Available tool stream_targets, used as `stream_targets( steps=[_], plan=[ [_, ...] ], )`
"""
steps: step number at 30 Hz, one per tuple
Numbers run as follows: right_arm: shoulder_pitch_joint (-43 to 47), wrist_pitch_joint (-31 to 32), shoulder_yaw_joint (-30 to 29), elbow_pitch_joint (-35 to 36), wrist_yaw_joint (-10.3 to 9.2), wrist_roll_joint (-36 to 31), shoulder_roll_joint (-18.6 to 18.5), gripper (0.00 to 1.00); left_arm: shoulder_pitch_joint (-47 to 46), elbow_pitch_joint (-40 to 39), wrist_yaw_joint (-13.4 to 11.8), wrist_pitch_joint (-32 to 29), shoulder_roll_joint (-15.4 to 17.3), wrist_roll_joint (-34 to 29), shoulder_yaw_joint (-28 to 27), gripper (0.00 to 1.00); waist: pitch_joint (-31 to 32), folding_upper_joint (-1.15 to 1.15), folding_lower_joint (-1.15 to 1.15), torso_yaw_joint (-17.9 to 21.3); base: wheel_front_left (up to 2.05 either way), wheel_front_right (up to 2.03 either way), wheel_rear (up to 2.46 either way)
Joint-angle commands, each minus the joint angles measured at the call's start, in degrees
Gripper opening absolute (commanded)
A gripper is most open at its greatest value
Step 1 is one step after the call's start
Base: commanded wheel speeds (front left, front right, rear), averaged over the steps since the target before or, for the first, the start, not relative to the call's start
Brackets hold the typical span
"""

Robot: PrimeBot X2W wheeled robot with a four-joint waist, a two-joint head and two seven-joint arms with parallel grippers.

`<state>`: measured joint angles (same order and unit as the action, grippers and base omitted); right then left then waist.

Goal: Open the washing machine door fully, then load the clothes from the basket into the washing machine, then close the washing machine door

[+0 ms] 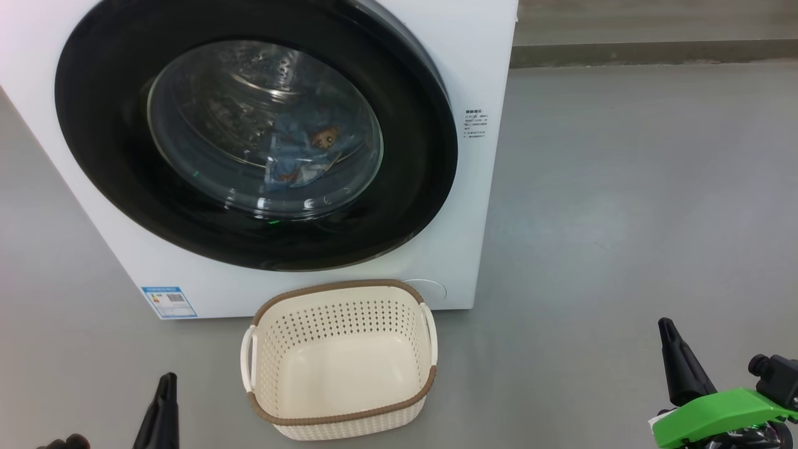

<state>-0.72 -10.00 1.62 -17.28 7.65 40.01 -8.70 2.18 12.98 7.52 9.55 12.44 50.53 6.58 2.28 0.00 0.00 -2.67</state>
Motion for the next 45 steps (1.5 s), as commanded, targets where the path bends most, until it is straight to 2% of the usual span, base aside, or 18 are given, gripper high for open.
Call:
stream_targets(
  steps=[1, 45],
  plan=[
    [-2.5, 0.6, -0.4, 1.6, -0.04, 1.7, -0.4, 0.00, -3.0, -0.8, -0.1, -0.4, 0.4, 1.2, -1.4, 0.00, 0.0, 0.00, 0.00, 0.0, 0.00, 0.00, 0.00],
    [-4.1, 7.9, -4.0, 2.2, -0.10, 24.7, 2.4, 0.00, -5.7, 0.2, 0.0, -7.4, -4.0, 19.8, -6.6, 0.00, -1.1, 0.00, 0.00, 1.2, 0.00, 0.00, 0.00]
  ],
)
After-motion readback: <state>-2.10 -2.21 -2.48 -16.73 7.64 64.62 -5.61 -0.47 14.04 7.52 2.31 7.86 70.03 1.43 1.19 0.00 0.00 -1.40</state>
